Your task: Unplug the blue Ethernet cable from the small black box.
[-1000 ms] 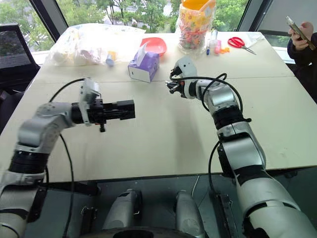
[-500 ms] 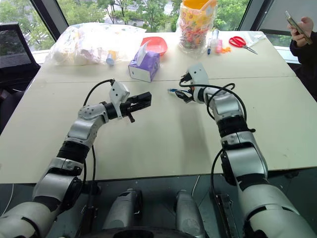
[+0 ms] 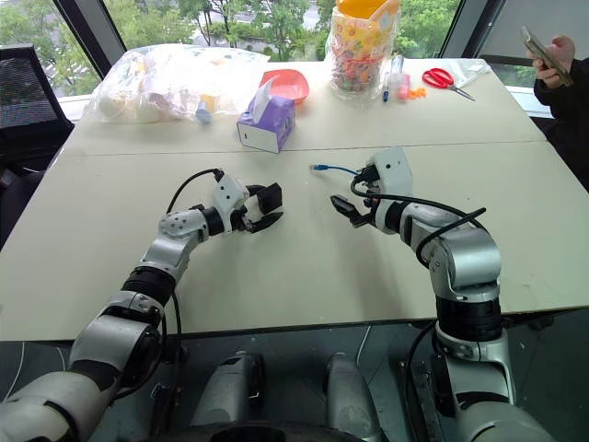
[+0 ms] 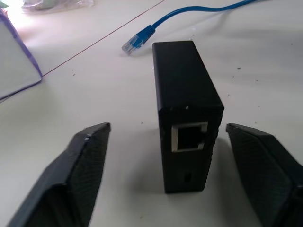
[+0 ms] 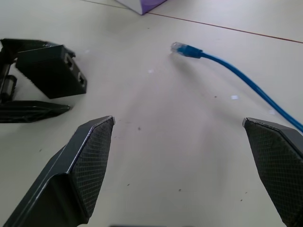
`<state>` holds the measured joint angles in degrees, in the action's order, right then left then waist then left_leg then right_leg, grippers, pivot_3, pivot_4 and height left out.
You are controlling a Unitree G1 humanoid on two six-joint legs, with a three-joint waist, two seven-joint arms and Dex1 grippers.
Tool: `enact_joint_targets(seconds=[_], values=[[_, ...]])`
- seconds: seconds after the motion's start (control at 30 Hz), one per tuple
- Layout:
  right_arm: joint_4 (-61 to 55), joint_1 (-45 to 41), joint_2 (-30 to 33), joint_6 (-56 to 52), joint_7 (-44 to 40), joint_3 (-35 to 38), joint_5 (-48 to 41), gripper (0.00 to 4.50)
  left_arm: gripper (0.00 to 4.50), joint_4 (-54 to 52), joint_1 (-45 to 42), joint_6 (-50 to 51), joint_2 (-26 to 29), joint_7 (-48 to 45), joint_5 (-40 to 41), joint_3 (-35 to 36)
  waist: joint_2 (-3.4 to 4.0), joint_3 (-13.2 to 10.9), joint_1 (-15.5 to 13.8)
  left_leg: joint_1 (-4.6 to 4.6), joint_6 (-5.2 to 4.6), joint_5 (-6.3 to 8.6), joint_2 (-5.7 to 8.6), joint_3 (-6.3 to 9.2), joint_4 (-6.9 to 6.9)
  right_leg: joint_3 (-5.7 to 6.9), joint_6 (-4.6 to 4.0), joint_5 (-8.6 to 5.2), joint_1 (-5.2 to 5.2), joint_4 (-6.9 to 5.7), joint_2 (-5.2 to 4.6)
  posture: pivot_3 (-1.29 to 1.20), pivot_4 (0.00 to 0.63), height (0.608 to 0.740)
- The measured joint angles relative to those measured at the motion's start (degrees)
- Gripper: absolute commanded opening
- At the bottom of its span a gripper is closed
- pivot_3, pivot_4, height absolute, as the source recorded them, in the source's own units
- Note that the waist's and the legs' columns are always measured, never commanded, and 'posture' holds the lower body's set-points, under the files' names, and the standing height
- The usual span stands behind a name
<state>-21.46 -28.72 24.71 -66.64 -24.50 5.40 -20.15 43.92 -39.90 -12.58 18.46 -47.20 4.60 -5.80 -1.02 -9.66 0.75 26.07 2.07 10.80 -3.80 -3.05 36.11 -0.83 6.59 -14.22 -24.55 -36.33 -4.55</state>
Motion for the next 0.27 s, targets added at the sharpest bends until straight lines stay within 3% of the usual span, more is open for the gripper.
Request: enact_joint_targets(seconds=[0.27], values=[[-7.9, 2.9, 7.6, -2.8, -7.0, 0.7, -7.8, 4.50, 4.43, -24.3, 11.0, 14.3, 7.9, -5.3, 7.8, 3.9, 0.00, 0.0, -0.1, 0.01, 0.00, 0.00, -0.01, 0.03, 0.01, 0.00, -0.20, -0.11, 0.03, 0.02, -0.02, 0.00, 0.150, 0.735]])
